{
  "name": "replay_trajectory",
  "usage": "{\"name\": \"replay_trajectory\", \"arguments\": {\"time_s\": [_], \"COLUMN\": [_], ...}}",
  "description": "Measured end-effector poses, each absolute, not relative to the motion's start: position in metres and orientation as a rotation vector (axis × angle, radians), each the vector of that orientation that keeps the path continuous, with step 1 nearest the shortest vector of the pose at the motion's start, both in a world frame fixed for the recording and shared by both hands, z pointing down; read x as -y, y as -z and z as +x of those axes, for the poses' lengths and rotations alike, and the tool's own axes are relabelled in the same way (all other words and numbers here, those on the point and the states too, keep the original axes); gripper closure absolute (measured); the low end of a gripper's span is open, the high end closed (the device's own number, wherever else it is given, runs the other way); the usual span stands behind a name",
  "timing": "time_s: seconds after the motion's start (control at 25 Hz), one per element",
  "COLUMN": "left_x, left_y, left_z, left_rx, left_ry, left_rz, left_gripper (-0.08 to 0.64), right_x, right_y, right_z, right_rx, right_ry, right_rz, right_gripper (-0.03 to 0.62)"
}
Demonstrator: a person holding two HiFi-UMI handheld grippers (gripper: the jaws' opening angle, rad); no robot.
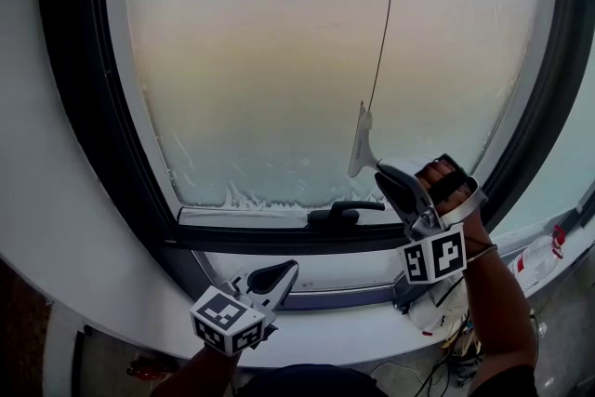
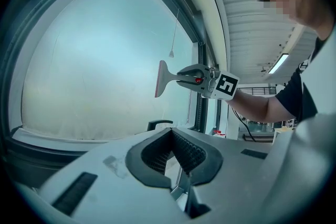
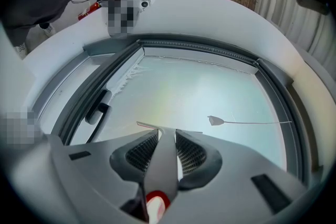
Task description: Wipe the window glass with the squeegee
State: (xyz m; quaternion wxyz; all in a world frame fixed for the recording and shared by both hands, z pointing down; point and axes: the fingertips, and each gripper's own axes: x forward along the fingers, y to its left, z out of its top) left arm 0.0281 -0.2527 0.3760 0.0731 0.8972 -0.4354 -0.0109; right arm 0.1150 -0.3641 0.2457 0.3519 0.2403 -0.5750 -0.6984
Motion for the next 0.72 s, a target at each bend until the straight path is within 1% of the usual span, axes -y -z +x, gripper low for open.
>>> {"name": "replay_trajectory", "arguments": {"time_s": [0.48,0.72], "left_x": [0.253,0.251], "left_y": [-0.378,-0.374], "left_z": [0.022,0.002], "left_rx": [1.294,1.331], "left_ry": [0.046,0.084], "left_rz": [2.691,2.684], "left_gripper": [0.56,0.56], "right_x": [0.357,0.333], "right_y": [-0.243,-0.237], "right_z": [0.107,0.072], "right_rx": [1.482,1.561], "right_ry": [1.805,1.839], "right_rz": [0.61,0.57], "right_gripper": [0.497,0.497]}}
